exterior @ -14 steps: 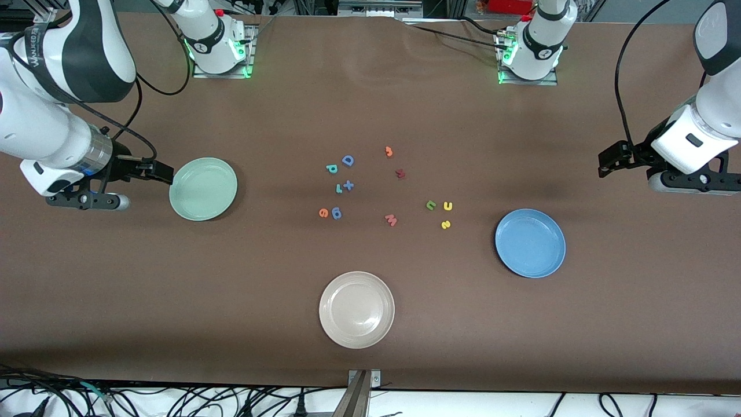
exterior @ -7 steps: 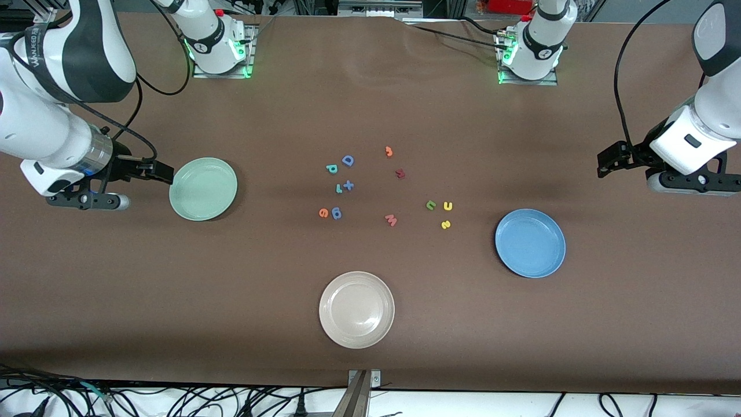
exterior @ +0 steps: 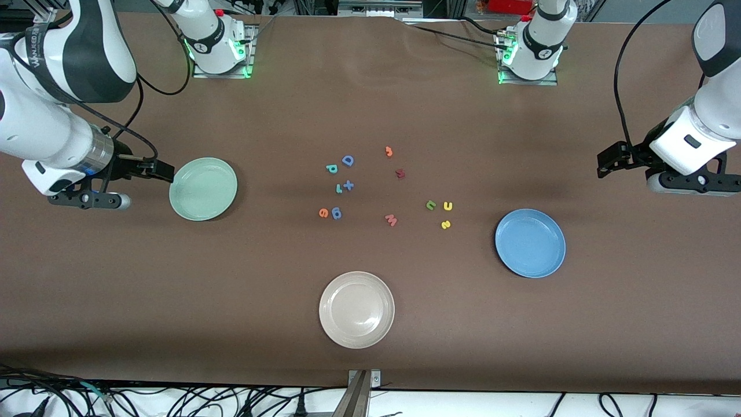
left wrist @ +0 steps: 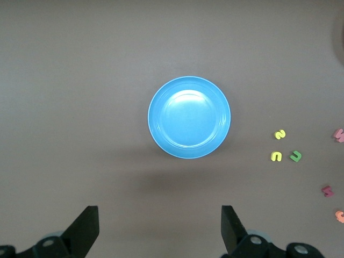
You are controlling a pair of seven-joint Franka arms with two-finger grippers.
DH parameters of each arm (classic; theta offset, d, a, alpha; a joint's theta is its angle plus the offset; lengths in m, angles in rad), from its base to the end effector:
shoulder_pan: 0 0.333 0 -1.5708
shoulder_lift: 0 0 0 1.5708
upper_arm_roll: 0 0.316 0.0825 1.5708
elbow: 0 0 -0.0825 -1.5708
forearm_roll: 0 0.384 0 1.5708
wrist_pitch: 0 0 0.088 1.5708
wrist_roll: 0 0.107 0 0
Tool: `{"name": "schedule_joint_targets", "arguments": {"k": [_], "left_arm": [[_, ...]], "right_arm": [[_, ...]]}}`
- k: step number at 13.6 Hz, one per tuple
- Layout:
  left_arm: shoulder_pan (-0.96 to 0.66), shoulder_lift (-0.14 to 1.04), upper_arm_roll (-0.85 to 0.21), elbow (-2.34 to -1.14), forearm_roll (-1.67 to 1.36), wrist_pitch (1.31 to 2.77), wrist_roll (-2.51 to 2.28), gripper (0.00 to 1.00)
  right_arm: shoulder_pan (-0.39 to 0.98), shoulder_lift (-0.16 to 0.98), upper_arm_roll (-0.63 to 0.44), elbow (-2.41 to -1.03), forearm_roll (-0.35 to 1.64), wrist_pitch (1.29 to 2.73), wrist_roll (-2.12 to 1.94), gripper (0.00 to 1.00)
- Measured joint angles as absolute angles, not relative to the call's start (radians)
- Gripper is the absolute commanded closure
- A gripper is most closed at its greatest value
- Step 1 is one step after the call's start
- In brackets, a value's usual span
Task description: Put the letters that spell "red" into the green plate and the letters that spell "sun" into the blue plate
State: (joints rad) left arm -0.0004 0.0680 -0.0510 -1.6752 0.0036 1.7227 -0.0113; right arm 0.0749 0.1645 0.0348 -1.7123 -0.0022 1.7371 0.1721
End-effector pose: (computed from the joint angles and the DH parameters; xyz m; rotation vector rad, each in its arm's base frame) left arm 0.5813 -0.0288 0.5493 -3.1400 0.0638 0.0320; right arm 0.5929 0.0640 0.4761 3.1165 -0.0966 -0.2166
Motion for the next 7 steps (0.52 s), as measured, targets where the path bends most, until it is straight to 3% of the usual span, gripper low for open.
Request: {"name": "schedule_joint_targets", "arguments": {"k": [7], "left_arm": [[-0.001,0.07,-0.051,-1.675,0.004,1.723,-0.011,0.0]], "right_arm": [[0.075,0.165,0.035,-1.713,-0.002,1.717,0.177,0.02]]}}
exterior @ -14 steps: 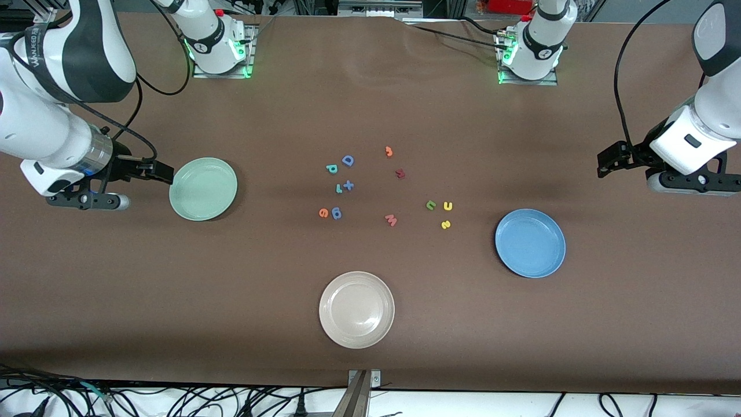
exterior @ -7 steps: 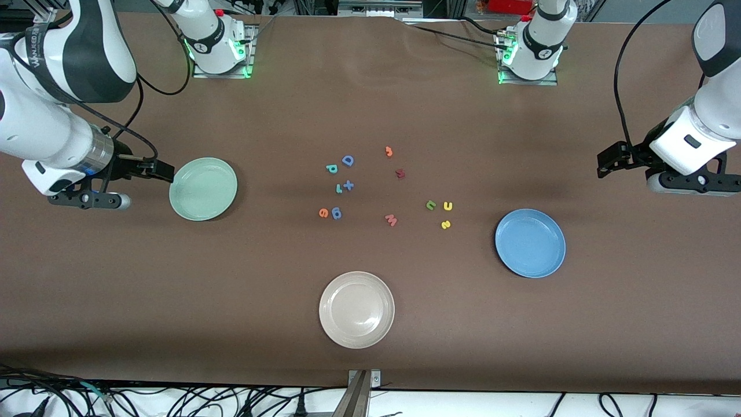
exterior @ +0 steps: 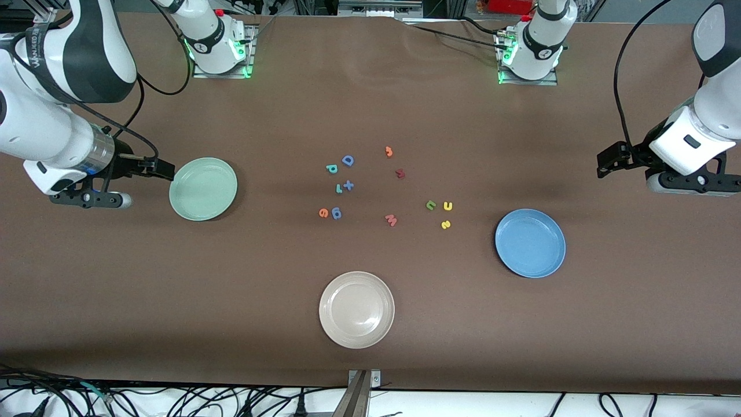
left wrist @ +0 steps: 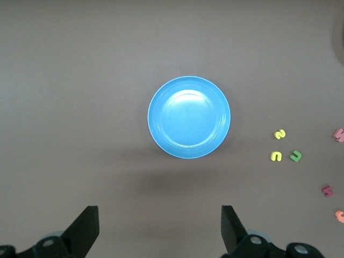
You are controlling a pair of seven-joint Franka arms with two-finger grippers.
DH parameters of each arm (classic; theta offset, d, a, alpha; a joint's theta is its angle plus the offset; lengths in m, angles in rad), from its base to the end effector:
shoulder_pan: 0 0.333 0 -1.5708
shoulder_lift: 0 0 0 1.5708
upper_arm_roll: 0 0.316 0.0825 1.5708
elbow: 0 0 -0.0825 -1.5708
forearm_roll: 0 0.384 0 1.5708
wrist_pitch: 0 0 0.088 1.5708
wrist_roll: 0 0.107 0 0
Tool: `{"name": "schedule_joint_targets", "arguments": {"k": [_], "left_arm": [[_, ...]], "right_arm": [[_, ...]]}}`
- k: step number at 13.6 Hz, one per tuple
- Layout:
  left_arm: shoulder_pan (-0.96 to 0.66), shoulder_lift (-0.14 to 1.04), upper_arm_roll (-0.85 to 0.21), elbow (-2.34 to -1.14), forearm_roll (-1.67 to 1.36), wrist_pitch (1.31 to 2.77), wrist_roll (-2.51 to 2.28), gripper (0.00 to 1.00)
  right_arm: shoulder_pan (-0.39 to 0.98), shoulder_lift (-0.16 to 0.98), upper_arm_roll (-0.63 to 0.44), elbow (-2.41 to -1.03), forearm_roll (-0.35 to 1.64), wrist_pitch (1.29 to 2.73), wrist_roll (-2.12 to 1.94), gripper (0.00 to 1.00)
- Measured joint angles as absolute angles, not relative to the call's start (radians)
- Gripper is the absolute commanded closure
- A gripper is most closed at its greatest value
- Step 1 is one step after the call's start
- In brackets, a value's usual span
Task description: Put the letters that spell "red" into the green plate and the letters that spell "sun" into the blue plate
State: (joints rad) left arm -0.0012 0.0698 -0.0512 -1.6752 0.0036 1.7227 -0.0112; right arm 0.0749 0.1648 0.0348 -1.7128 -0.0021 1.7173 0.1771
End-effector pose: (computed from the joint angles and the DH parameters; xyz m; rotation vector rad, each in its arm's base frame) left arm 0.5817 -0.0293 0.5483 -3.1400 0.0655 0.0349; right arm 0.5906 0.0638 0.4742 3.1108 -0.1042 -0.2481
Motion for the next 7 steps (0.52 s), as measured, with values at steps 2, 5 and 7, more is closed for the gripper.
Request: {"name": "schedule_joint_targets", "arguments": {"k": [2,5,7], "left_arm": [[-0.001,0.072,-0.051,-1.675,0.004,1.723,-0.011,0.0],[0.0,0.072,-0.051,-1.675,0.004,1.723,-0.011,0.0],[0.001,0.072,-0.05,-1.675,0.004,1.723,-0.011,0.0]], "right_arm": [[0.075,0.165,0.035,-1.713,-0.002,1.717,0.178,0.02],[0.075,0.165,0.035,-1.713,-0.002,1.716,0.19,0.02],[0.075,0.165,0.036,-1.713,-0.002,1.716,0.198,0.02]]}}
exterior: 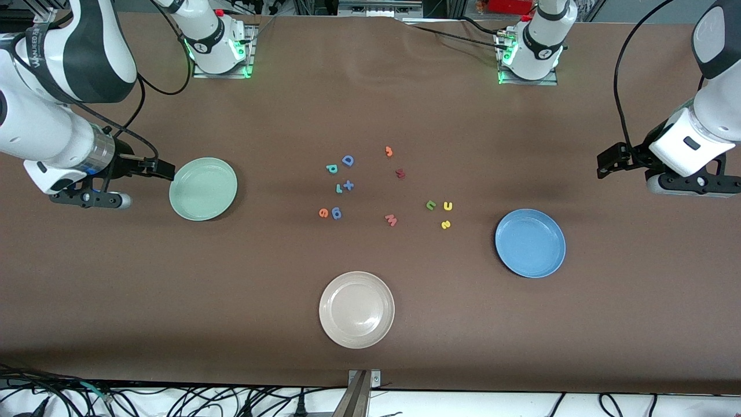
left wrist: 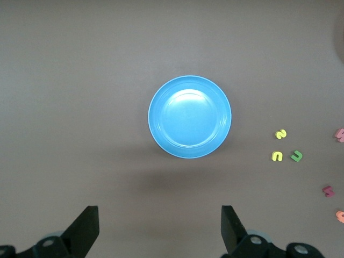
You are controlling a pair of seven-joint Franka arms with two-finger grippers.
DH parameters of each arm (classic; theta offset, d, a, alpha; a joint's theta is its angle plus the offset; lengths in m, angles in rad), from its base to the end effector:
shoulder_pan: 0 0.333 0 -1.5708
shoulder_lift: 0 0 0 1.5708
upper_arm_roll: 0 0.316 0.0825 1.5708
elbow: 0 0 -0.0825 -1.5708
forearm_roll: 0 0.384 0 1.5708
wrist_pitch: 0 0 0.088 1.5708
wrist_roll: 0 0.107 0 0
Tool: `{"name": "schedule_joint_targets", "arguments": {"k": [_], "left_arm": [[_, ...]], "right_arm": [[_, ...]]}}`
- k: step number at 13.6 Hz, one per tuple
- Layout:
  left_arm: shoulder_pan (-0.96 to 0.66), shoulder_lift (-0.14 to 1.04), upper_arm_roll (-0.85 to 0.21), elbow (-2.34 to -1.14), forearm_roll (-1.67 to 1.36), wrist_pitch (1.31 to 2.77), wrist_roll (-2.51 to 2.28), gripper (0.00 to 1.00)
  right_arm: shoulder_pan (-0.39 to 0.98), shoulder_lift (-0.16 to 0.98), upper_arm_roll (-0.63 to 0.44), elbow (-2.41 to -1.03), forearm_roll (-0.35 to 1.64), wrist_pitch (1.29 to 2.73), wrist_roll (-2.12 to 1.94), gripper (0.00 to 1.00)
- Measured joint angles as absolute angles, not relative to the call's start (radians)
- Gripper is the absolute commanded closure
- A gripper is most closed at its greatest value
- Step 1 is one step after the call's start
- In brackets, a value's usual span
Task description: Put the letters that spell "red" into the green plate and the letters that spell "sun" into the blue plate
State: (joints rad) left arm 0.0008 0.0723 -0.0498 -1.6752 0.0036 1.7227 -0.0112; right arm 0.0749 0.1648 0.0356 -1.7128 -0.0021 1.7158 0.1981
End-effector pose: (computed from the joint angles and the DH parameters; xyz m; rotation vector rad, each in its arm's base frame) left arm 0.5823 -0.0274 0.5468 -3.1401 0.0601 0.0388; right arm 0.5903 0.0642 0.4741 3.1076 -0.1355 -0.2499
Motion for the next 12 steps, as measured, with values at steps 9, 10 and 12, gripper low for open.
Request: {"name": "schedule_joint_targets", "arguments": {"k": [9,10,12], "left_arm": [[0.002,0.075,-0.05,-1.675,0.004,1.722,-0.011,0.0],[0.002,0.08,-0.05,-1.675,0.004,1.719,-0.011,0.0],[-0.002,0.101,-0.051,-1.676,0.004,1.713,-0.011,0.0]], "right_arm": [[0.089,0.171,0.052,-1.717,-0.002,1.713,0.305,0.02],[0.105,0.176,0.056,-1.717,-0.001,1.713,0.348,0.02],[0.152,0.188,0.06,-1.719,0.008,1.713,0.451,0.02]]}}
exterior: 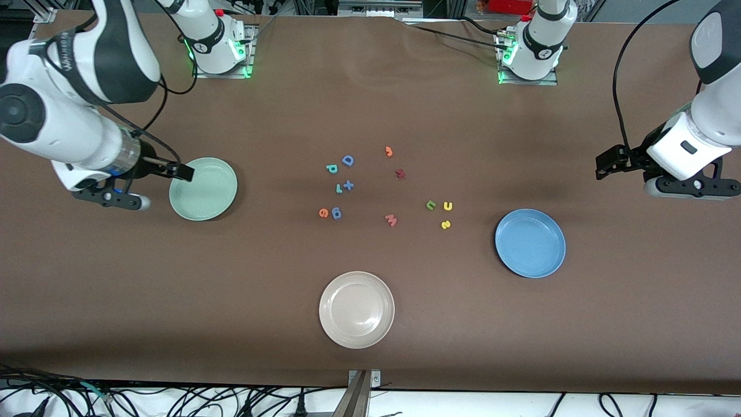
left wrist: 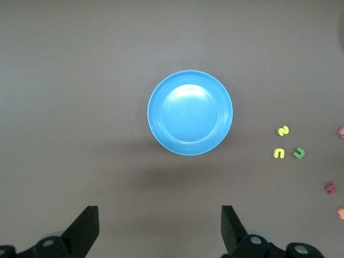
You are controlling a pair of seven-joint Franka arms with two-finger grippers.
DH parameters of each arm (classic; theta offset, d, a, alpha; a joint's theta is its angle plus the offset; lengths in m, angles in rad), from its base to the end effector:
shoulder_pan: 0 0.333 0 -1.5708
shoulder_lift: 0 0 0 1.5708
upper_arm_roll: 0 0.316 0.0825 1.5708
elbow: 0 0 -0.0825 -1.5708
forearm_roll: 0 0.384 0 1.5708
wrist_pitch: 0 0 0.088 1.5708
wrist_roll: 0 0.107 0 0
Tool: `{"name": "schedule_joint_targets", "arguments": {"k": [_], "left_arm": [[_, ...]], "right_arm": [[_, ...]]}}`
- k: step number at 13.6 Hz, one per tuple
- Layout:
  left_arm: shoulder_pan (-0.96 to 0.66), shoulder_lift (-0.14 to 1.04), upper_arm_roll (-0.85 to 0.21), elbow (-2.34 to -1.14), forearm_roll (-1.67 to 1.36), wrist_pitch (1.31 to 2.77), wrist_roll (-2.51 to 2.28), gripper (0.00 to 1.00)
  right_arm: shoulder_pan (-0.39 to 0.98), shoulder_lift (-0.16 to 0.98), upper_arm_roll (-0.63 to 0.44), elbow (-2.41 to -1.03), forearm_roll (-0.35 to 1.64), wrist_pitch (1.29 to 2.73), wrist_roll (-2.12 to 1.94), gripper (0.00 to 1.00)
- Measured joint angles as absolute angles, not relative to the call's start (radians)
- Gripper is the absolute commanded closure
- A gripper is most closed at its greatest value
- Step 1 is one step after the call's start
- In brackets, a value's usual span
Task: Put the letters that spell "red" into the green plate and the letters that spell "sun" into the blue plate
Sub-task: 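Reach the left gripper to yellow letters while the right gripper reaches orange letter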
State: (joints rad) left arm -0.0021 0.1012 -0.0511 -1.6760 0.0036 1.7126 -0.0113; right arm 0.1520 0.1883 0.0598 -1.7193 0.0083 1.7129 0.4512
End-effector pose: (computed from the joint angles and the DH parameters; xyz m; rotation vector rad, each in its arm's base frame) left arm 0.5869 -0.0297 0.5287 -3.1388 0.0666 0.1013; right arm 0.5824 0.1240 0.4571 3.0603 -0.3711 -0.2939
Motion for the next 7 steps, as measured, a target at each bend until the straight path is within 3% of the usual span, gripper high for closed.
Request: {"name": "schedule_joint_targets", "arguments": {"k": [4,7], "left_arm": [[-0.036,0.194,-0.056,-1.678,0.004,1.706,-0.01,0.0],[-0.117,0.254,-0.06,-1.678,0.004,1.713,-0.018,0.0]], "right_arm": [[0.226,0.221,0.063,-1.73,0.077,1.725,0.593,0.02],[0.284,0.251,0.064,-1.783,0.092,1.832,0.705,0.02]]}}
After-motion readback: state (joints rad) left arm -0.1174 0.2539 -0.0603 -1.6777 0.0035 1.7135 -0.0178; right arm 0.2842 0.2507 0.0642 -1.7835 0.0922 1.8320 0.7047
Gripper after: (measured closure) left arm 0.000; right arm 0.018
